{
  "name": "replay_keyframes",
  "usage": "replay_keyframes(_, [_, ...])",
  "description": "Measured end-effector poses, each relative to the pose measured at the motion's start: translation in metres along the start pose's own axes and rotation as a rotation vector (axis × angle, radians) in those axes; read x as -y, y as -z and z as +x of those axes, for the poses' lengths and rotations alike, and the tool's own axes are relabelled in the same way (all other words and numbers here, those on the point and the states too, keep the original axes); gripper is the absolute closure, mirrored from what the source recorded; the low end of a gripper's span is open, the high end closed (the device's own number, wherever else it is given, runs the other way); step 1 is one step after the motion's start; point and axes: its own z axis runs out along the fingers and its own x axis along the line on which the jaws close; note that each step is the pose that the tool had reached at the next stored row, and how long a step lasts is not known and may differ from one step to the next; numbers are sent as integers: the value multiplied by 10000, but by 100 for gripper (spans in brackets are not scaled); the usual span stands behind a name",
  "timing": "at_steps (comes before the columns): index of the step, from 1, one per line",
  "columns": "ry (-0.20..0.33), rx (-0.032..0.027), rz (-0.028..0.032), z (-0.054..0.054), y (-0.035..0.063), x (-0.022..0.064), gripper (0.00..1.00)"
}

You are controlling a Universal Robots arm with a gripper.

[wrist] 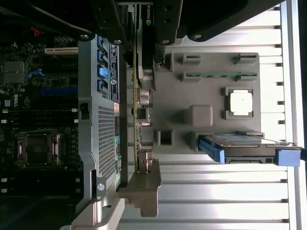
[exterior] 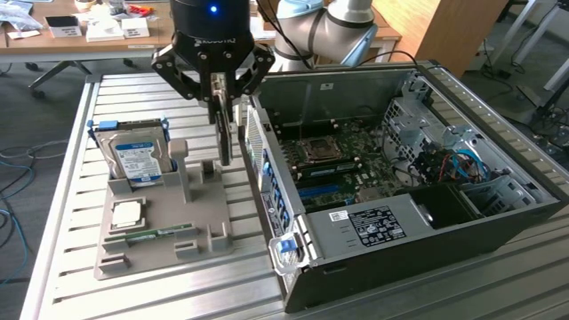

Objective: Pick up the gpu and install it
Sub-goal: 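Pick up the gpu and move the gpu toward the slot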

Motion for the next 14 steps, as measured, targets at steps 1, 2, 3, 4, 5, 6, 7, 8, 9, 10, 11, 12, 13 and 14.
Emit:
replay_keyframes(1, [0, 0, -1, -21, 0, -1, 73])
replay_keyframes(2, [0, 0, -1, -40, -1, -2, 73])
replay_keyframes(3, [0, -1, -1, -61, -1, -3, 73])
replay_keyframes(4, [0, 0, -2, -83, -2, -4, 73])
replay_keyframes(5, [0, 0, -2, -107, -3, -4, 73])
replay_keyframes(6, [0, 0, -2, -128, -3, -5, 73])
replay_keyframes(7, [1, -1, -3, -150, -4, -6, 73])
replay_keyframes(8, [0, -1, -2, -173, -4, -7, 73])
replay_keyframes(9, [0, -1, -3, -194, -5, -8, 73])
replay_keyframes(10, [0, -1, -3, -217, -5, -9, 73])
replay_keyframes(11, [-1, 0, -4, -240, -6, -10, 73])
replay_keyframes(12, [-1, -1, -5, -263, -7, -11, 73])
replay_keyframes(13, [0, -1, -4, -283, -7, -12, 73])
replay_keyframes(14, [0, 0, -5, -304, -7, -13, 73])
